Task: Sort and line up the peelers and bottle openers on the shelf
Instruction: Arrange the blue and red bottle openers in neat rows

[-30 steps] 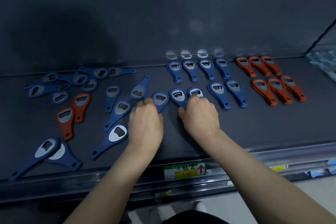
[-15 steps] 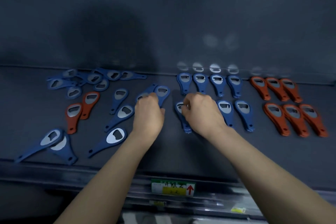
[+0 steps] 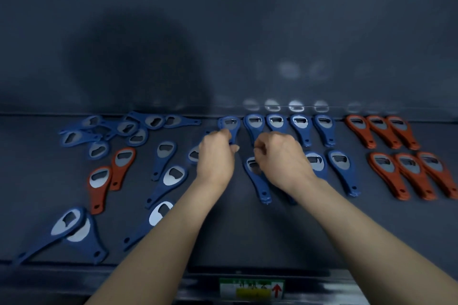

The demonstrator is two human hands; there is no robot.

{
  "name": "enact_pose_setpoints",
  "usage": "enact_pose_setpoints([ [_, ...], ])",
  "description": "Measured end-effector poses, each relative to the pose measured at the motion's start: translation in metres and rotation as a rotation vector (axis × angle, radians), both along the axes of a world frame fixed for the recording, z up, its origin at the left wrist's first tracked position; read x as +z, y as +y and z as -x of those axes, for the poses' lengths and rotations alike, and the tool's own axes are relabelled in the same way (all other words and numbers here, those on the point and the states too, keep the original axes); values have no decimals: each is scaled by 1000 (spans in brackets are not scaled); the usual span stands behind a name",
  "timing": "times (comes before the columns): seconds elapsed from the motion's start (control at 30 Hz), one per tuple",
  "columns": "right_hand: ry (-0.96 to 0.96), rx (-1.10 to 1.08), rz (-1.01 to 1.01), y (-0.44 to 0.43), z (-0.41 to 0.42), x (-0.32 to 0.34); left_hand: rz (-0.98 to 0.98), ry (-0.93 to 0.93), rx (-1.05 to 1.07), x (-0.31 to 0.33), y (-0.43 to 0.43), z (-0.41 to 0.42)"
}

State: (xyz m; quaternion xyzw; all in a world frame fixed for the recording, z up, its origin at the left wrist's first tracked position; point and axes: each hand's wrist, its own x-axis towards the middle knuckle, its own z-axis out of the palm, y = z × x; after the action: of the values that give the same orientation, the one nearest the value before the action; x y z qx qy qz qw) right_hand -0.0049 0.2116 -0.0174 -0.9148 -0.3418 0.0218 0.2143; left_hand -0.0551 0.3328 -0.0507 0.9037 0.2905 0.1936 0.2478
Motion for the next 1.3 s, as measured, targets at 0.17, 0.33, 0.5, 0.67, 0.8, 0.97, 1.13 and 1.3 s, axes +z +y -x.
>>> enact_pose_setpoints([
  [0.17,-28,3,-12,19,8,0,81,22,-132,12,14,12],
  [0.33,-59,226,108,53,16,-6,-100,122,102,23,62,61],
  [0.5,-118,443,307,88,11,-11,29,349,148,25,87,93],
  [0.67,-103,494,364,103,14,-8,59,329,154,24,93,103],
  [0.8,-81,412,387,108,32,-4,186,352,158,26,99,110],
  [0.97,24,185,310,99,55,-4,344,279,127,27,108,121],
  [1.13,183,3,191,96,67,-8,654,202,64,30,104,131],
  [1.3,287,-136,115,78,69,-8,677,162,45,27,82,116],
])
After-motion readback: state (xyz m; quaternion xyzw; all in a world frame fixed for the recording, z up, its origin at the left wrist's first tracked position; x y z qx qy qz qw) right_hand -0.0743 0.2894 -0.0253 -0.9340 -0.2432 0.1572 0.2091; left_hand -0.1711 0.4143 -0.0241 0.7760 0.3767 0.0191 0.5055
